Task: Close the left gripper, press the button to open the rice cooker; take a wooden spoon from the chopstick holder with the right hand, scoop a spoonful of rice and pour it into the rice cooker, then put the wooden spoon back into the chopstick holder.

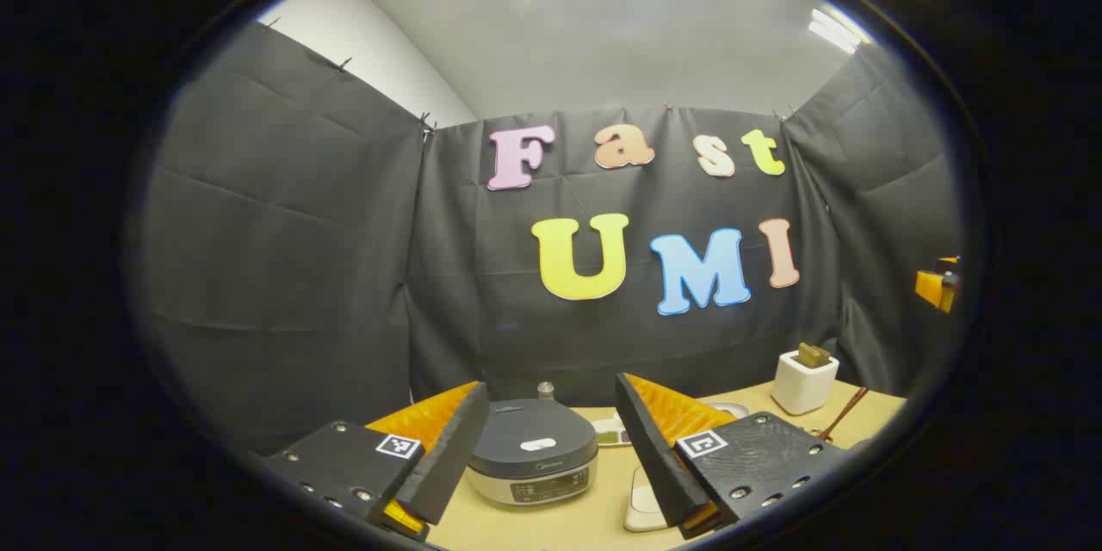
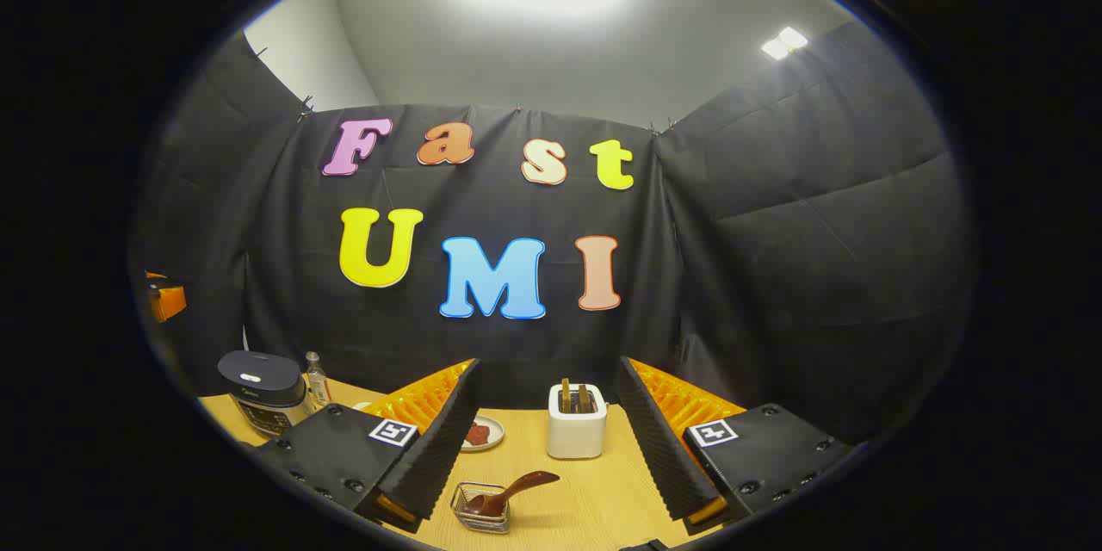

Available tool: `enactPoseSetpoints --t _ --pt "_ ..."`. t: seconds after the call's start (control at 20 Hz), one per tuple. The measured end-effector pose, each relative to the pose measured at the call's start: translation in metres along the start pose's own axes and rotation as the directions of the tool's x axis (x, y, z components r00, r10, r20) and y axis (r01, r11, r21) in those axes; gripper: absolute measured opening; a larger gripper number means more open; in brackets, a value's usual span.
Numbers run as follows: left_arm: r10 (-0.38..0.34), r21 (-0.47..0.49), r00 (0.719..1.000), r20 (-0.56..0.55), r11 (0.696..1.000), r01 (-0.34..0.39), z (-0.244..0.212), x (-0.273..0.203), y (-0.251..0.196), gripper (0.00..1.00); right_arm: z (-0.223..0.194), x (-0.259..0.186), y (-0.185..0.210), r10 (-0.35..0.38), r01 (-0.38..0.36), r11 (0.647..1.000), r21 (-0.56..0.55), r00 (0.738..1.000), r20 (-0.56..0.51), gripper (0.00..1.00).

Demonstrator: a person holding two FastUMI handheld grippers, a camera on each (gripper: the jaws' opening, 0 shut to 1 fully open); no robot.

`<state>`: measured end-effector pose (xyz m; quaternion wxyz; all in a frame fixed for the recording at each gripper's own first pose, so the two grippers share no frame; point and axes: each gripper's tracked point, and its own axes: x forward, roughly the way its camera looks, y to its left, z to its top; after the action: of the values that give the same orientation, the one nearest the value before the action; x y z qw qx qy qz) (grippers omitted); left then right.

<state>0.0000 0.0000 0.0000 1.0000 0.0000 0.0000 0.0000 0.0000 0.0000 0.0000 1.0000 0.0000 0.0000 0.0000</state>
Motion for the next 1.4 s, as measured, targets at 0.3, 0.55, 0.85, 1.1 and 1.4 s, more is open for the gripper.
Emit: enactPoseSetpoints --t 0.3,0.55,0.85,1.1,1.4 --pt "0.005 0.007 1.000 0.007 1.000 -0.005 0.003 -0.005 -0.004 0.90 0.001 -0.001 -0.003 0.006 -0.006 1.000 -0.004 1.000 0.001 0.99" --pt "-0.003 0.015 1.000 0.017 1.000 0.003 0.008 -0.006 -0.010 0.91 -0.001 -0.003 -0.008 -0.004 0.004 1.000 0.005 1.000 -0.002 0.96" --pt "-0.003 0.013 1.000 0.018 1.000 0.002 0.008 -0.010 -0.010 0.91 0.000 -0.005 -0.012 -0.015 0.015 1.000 0.005 1.000 -0.001 0.99" --pt "-0.005 0.011 1.000 0.007 1.000 0.005 0.004 -0.008 -0.009 0.91 -0.001 -0.005 -0.012 -0.017 0.017 1.000 0.002 1.000 -0.002 0.96" --pt "-0.010 0.014 1.000 0.005 1.000 0.010 0.006 -0.008 -0.012 0.91 -0.005 -0.005 -0.014 -0.014 0.014 1.000 0.005 1.000 -0.009 0.99"
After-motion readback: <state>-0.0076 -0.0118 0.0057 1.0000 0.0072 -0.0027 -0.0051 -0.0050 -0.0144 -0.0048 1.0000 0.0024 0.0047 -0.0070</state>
